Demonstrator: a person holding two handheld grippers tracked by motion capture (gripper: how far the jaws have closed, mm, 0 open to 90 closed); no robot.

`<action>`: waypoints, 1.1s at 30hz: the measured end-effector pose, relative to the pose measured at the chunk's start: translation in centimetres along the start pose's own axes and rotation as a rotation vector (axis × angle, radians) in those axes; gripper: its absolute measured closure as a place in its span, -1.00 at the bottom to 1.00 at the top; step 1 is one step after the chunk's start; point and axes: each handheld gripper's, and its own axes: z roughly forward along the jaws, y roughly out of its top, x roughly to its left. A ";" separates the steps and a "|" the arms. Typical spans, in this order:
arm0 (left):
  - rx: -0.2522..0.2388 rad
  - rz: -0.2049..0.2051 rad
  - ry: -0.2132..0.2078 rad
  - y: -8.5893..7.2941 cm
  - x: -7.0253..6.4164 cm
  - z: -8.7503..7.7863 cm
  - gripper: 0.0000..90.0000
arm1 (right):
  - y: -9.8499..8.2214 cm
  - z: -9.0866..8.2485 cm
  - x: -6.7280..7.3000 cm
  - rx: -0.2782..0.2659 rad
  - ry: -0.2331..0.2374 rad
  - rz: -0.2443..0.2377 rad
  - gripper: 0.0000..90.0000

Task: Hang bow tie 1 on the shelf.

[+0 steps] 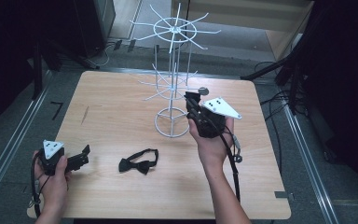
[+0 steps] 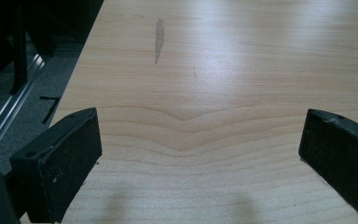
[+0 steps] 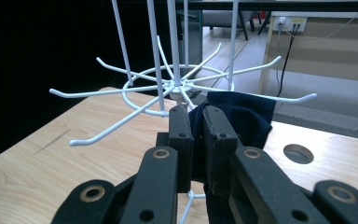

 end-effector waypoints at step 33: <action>0.004 0.007 -0.004 0.0 0.0 0.0 -1.00 | -1.2 2.3 0.1 -0.014 0.022 -0.079 0.59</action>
